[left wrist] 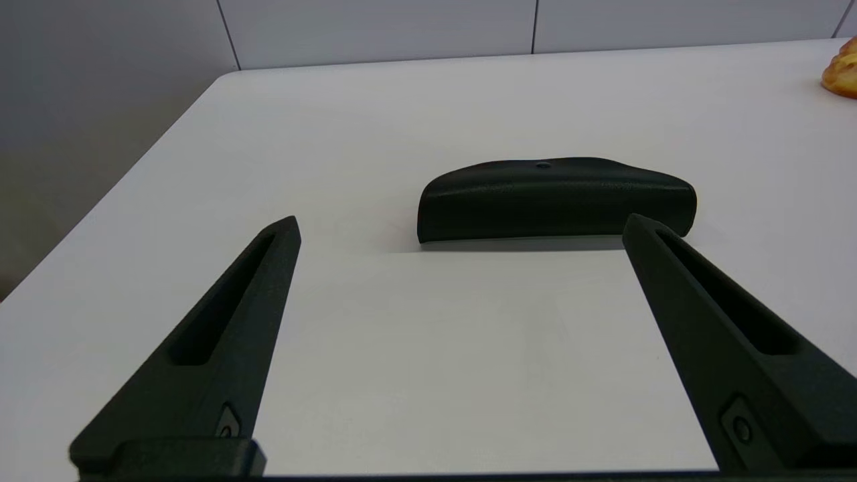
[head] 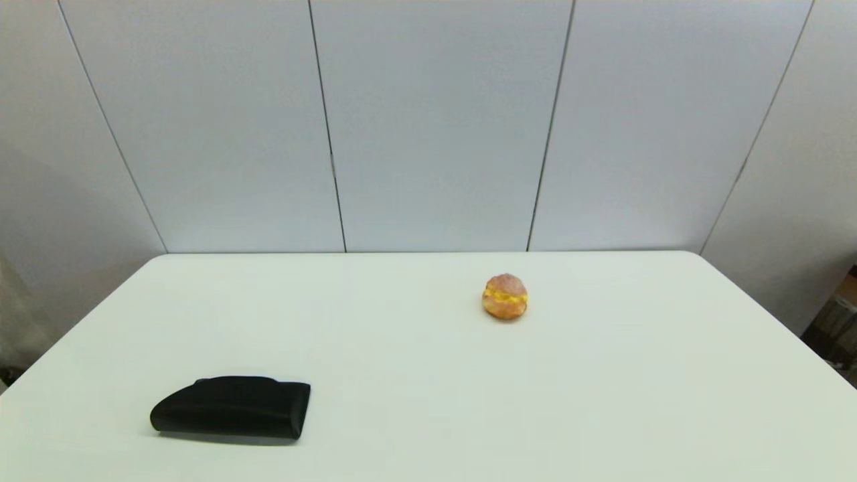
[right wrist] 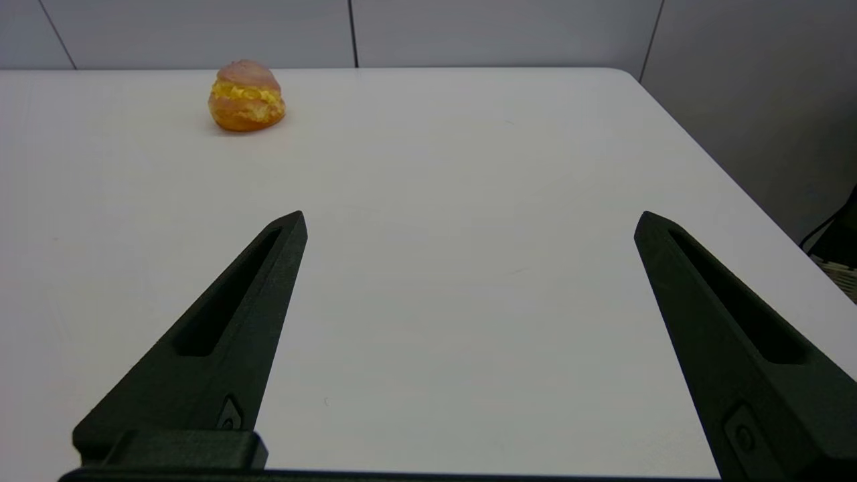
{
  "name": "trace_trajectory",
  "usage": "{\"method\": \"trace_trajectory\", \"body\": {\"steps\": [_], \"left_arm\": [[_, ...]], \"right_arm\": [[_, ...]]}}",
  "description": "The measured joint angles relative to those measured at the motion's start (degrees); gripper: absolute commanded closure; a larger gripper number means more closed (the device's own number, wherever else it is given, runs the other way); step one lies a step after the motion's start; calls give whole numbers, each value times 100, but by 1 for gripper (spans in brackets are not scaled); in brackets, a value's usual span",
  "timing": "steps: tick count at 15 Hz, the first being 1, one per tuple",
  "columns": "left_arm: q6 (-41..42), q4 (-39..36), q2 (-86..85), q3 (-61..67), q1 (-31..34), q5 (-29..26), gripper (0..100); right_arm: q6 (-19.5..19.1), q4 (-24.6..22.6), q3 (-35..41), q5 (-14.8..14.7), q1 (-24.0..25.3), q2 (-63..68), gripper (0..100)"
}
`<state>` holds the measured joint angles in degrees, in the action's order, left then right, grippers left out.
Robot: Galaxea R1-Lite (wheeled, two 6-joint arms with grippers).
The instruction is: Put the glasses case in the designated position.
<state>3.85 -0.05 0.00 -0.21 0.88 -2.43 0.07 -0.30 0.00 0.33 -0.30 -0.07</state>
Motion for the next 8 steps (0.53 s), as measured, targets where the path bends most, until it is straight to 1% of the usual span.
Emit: {"method": "trace_trajectory", "body": {"steps": [5, 8], "left_arm": [[-133, 76, 308, -87, 0, 20, 0], [140, 589, 1207, -1009, -35, 34, 0]], "right_arm": [[4, 0, 0, -2, 0, 0, 0], [2, 0, 0, -4, 0, 0, 0]]}}
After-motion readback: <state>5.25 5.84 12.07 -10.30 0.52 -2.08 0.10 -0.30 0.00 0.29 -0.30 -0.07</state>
